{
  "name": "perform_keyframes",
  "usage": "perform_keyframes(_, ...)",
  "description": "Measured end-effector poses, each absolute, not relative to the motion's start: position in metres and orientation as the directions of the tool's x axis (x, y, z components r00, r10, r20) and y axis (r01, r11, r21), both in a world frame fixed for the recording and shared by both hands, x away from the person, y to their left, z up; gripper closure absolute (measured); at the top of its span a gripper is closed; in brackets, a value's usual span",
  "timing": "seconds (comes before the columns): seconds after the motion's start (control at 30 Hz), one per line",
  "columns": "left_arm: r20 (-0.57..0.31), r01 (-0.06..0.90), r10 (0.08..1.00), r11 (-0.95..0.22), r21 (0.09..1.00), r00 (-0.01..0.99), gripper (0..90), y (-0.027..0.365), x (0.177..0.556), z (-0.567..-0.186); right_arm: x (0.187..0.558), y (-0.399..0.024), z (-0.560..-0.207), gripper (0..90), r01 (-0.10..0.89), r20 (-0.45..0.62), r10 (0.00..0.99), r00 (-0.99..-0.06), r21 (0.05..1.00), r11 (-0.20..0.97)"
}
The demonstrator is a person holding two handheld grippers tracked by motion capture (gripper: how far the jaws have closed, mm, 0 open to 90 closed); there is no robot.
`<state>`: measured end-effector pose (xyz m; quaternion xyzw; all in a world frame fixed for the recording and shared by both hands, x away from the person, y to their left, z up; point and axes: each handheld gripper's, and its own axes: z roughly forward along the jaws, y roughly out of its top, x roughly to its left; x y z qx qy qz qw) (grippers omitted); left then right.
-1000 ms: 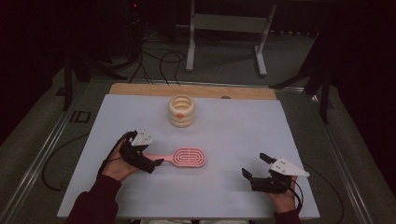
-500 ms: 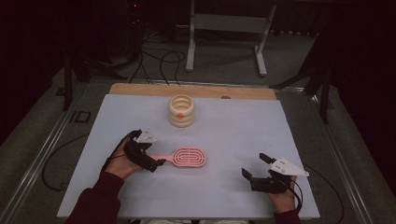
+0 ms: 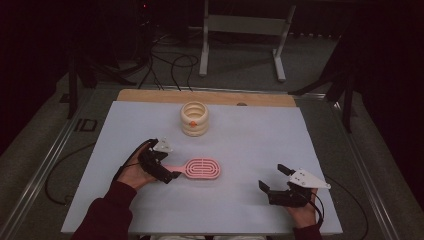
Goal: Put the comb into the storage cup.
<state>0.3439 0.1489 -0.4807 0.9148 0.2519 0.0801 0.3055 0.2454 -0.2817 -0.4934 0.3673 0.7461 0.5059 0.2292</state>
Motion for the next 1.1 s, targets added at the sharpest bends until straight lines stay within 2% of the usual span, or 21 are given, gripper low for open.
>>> perform_keyframes(0.23, -0.011, 0.409, 0.488, -0.719, 0.562, 0.873, 6.7, 0.141, 0.346, -0.486, 0.246, -0.282, -0.494, 8.0, 0.317, 0.028, 0.779, -0.626, 0.922, 0.221)
perform_keyframes(0.63, -0.02, 0.394, 0.441, -0.78, 0.487, 0.897, 18.5, 0.128, 0.351, -0.492, 0.246, -0.281, -0.494, 8.0, 0.319, 0.03, 0.777, -0.628, 0.922, 0.222)
perform_keyframes(0.73, -0.013, 0.384, 0.427, -0.801, 0.46, 0.904, 23.2, 0.125, 0.35, -0.496, 0.246, -0.281, -0.494, 8.0, 0.32, 0.031, 0.777, -0.628, 0.921, 0.221)
perform_keyframes(1.1, -0.003, 0.356, 0.391, -0.835, 0.421, 0.92, 50.7, 0.115, 0.353, -0.498, 0.246, -0.281, -0.494, 8.0, 0.32, 0.033, 0.776, -0.63, 0.921, 0.221)
